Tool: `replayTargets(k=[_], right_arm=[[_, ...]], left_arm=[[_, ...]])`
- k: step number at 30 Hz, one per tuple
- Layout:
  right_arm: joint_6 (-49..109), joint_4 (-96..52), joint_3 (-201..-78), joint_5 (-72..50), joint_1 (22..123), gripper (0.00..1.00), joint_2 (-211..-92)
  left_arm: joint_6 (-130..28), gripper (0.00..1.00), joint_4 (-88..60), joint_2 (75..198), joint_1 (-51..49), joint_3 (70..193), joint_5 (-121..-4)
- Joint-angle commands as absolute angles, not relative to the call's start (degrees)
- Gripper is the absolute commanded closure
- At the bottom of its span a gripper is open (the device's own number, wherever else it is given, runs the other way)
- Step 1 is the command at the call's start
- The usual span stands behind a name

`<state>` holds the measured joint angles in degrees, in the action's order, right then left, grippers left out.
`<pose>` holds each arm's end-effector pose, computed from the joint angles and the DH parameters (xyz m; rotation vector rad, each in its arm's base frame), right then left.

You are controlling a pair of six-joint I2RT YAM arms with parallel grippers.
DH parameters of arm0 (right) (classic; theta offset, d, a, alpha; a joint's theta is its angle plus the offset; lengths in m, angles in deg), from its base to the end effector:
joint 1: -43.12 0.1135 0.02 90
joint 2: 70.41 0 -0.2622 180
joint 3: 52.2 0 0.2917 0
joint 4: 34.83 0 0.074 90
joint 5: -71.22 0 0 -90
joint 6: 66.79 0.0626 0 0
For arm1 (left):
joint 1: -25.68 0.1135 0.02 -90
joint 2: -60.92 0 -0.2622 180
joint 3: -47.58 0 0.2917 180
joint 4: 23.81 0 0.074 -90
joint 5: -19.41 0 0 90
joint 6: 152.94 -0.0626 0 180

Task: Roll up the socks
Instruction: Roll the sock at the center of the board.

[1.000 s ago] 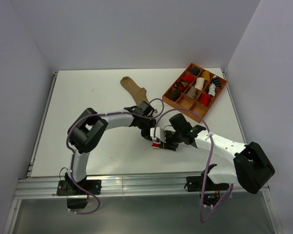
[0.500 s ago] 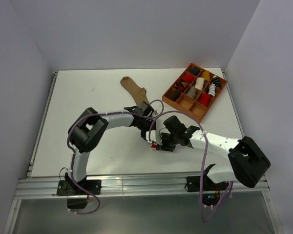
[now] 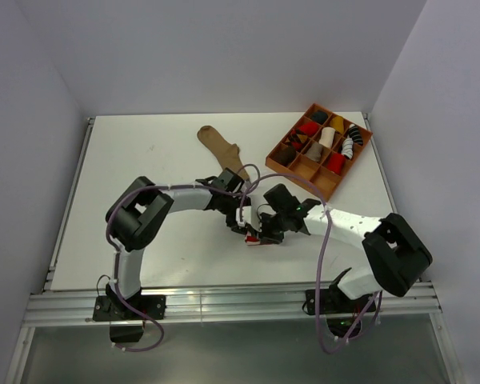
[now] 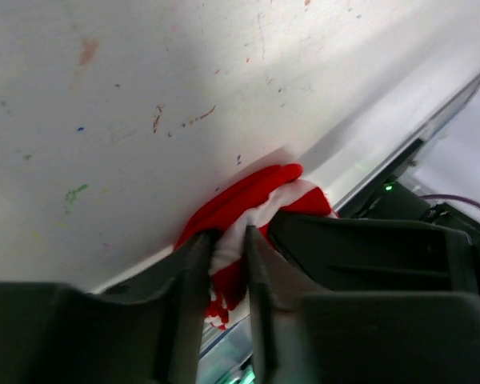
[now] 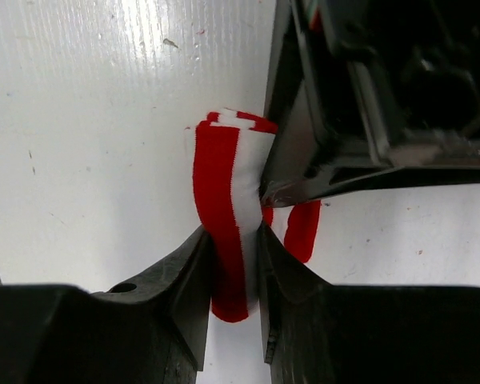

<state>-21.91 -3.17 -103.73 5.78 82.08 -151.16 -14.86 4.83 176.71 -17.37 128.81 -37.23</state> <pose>0.2139 0.2064 0.1155 -1.8264 1.8089 0.5220 0.2916 -0.3195 0.0714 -0.0781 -2.8545 1.0820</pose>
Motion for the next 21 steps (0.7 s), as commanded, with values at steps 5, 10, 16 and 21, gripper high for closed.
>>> replayTargets(k=[5, 10, 16, 21], right_arm=[[-21.2, 3.3, -106.2, 7.7, 78.3, 0.82, -155.8], [-21.4, 6.7, -108.5, 10.0, 76.0, 0.83, -159.0], [-20.7, 8.6, -110.7, 10.5, 74.4, 0.83, -161.7], [-20.1, 10.2, -112.8, 10.6, 74.1, 0.84, -163.8]], left_arm=[[-12.4, 0.6, 0.9, 175.5, -15.5, 120.4, -43.5], [-10.9, 0.55, -1.0, 174.2, -15.1, 119.2, -44.3], [-9.6, 0.42, -4.3, 170.8, -13.6, 114.5, -46.1], [-11.3, 0.4, -5.0, 167.1, -12.9, 112.7, -49.9]])
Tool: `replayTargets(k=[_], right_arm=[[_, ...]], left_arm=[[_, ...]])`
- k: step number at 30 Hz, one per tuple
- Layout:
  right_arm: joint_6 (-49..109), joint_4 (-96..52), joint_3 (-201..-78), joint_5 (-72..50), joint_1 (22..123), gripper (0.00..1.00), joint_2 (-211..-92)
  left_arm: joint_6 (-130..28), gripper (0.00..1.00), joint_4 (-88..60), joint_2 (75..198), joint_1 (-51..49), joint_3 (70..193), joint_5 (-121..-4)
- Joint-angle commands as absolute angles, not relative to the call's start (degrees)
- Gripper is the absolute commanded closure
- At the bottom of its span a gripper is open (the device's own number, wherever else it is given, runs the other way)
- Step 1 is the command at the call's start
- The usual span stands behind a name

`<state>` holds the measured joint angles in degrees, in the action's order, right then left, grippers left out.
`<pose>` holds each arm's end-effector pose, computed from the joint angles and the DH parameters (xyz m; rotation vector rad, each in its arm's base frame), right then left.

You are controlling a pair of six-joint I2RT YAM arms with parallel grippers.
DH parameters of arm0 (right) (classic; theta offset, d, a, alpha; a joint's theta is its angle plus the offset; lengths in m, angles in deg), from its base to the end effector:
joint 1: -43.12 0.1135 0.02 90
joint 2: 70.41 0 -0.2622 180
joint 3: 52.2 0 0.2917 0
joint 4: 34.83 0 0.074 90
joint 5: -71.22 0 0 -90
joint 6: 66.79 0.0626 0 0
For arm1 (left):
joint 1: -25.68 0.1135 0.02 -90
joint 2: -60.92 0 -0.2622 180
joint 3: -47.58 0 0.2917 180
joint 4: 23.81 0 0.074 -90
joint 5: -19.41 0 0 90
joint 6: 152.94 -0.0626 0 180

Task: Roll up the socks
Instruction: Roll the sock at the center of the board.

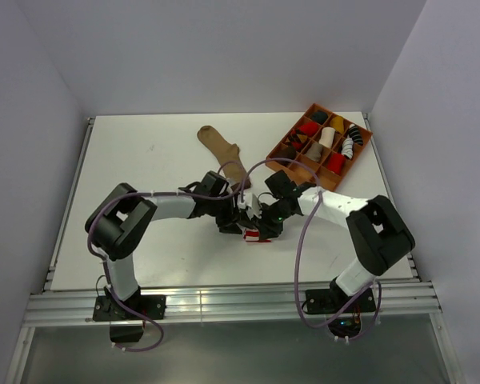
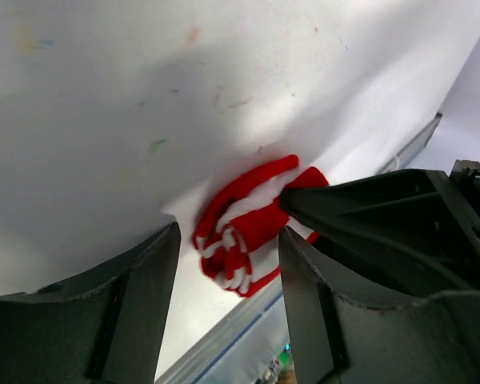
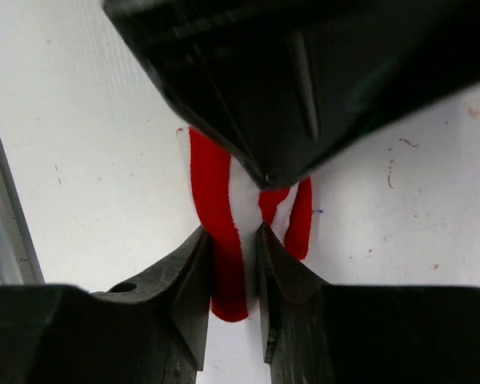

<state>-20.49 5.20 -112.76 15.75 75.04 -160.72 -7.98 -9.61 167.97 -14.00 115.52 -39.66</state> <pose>0.2512 0.1983 0.1131 -1.7292 1.9904 0.7657 0.2869 -0.2799 0.0778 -0.1193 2.8481 -1.2244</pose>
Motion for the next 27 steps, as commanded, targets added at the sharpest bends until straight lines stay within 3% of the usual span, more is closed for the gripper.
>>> replayTargets(k=[1, 14, 27], right_arm=[[-19.8, 10.8, -113.1, 10.6, 74.0, 0.85, -164.5], [-17.8, 16.2, -120.4, 10.1, 72.3, 0.88, -171.2], [-16.4, 21.0, -126.6, 12.8, 69.9, 0.86, -178.3]], left_arm=[[-11.4, 0.4, -6.0, 166.6, -12.9, 111.8, -50.9], [-16.6, 0.4, -19.0, 153.6, -12.9, 103.1, -58.0], [-25.3, 0.36, -30.7, 152.2, -18.7, 102.2, -59.8]])
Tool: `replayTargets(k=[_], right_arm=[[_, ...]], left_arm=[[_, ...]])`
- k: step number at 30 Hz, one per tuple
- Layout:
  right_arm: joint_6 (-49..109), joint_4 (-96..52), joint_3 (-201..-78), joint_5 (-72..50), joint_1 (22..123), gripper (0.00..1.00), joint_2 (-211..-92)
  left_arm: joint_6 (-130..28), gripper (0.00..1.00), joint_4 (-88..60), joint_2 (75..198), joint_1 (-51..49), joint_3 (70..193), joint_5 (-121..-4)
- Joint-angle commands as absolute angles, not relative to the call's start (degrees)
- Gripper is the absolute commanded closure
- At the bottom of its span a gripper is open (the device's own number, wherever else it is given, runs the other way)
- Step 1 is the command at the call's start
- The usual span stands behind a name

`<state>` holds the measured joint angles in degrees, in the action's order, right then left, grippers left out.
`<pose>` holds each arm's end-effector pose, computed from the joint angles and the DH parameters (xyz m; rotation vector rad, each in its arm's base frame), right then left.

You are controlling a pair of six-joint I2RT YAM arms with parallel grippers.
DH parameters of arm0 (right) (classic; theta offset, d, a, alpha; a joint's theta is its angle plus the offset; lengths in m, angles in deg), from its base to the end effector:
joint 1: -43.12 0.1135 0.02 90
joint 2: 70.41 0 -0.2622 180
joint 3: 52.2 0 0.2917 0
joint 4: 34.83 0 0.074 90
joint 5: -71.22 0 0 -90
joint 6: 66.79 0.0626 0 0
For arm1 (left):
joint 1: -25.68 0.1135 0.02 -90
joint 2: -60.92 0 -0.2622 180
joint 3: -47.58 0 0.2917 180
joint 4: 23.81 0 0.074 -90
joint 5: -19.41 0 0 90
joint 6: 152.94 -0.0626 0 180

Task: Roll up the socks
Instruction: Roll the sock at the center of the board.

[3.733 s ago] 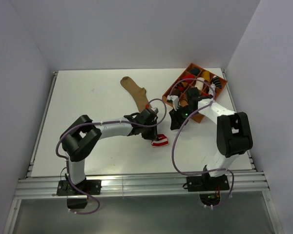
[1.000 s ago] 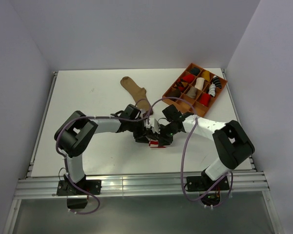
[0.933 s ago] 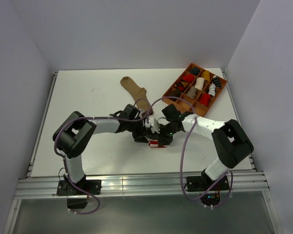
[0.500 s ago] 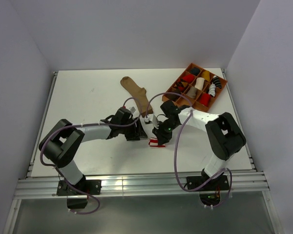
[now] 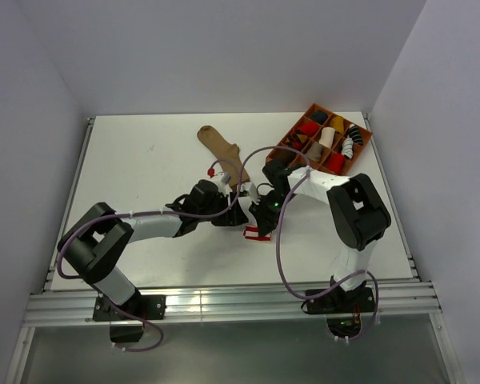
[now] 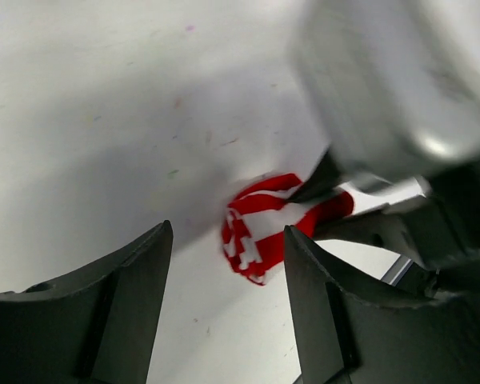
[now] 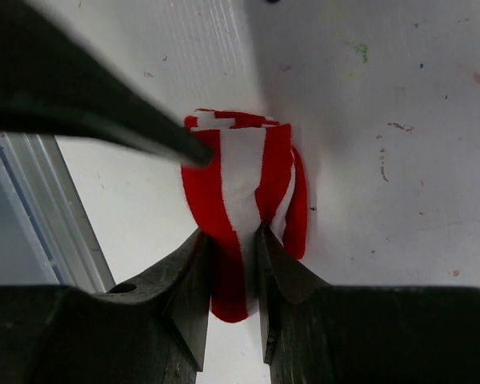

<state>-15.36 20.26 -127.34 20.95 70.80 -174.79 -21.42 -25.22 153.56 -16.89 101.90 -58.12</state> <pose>0.2929 0.1988 0.1035 -1.5788 2.3276 0.9982 0.2626 -0.2596 0.1134 0.1532 2.4016 -0.9989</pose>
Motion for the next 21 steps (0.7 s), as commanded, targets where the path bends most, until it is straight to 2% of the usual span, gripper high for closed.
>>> replayTargets(k=[1, 9, 21], right_arm=[[-16.3, 21.2, -126.9, 12.8, 69.7, 0.86, -178.4], [-15.6, 22.3, -129.0, 13.0, 69.1, 0.86, -180.7], [-14.1, 22.2, -130.3, 11.8, 69.0, 0.87, -181.7]], left_arm=[[-25.7, 0.36, -31.4, 152.5, -19.1, 102.2, -60.0], [-28.0, 0.35, -33.6, 154.2, -21.8, 101.5, -60.0], [-26.7, 0.37, -32.4, 158.4, -22.0, 102.0, -59.1]])
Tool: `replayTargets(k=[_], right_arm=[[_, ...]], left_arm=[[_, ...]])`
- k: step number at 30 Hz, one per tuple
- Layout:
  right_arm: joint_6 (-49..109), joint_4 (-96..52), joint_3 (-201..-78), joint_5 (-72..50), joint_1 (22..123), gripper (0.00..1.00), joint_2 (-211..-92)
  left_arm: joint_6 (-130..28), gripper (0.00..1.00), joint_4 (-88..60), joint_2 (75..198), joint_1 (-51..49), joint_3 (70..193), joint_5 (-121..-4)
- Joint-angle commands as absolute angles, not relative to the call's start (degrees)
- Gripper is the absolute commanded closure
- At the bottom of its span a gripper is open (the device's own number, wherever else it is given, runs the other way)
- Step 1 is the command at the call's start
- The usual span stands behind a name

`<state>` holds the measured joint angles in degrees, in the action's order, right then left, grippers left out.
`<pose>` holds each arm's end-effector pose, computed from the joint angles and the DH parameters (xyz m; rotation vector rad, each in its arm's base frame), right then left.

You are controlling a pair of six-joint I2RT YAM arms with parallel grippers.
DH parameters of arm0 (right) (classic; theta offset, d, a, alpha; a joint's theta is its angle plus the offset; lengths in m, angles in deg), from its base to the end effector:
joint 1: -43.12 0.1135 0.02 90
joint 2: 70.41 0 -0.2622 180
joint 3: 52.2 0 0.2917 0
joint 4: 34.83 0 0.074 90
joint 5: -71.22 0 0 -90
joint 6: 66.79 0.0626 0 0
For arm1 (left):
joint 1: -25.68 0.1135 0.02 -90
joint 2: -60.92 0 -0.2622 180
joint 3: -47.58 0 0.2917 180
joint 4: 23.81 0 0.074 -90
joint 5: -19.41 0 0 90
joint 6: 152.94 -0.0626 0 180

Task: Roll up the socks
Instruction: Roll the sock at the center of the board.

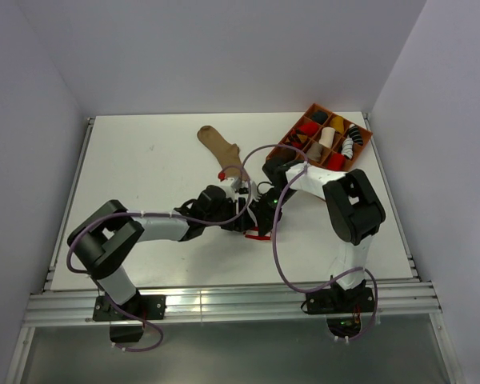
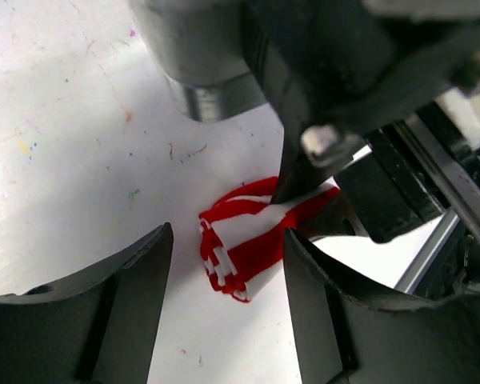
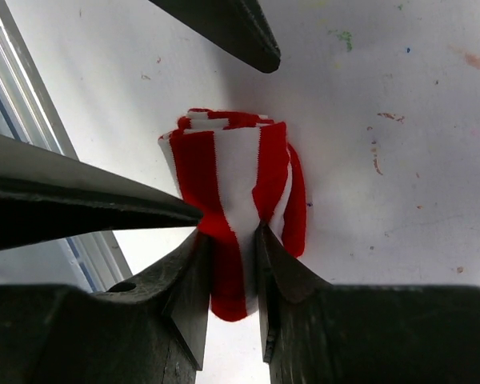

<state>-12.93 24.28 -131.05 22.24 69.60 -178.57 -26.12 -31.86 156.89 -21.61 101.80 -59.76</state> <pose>0.3034 0.1970 0.0987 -1.5017 2.4404 1.0648 0.2475 -0.2854 0.1049 0.3314 2.3176 -1.0026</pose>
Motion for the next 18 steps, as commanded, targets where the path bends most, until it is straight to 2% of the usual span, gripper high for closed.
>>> replayTargets(k=[1, 10, 18], right_arm=[[-14.0, 22.2, -130.3, 11.8, 69.0, 0.87, -181.7], [-12.9, 22.0, -130.9, 11.4, 69.0, 0.86, -181.9], [-12.1, 21.7, -131.0, 10.9, 69.0, 0.85, -182.1]], left_arm=[[-26.6, 0.38, -32.2, 159.1, -22.0, 102.2, -59.0], [-26.5, 0.41, -29.4, 161.2, -22.7, 103.7, -57.1], [-25.2, 0.37, -34.2, 157.5, -22.7, 97.9, -56.8]])
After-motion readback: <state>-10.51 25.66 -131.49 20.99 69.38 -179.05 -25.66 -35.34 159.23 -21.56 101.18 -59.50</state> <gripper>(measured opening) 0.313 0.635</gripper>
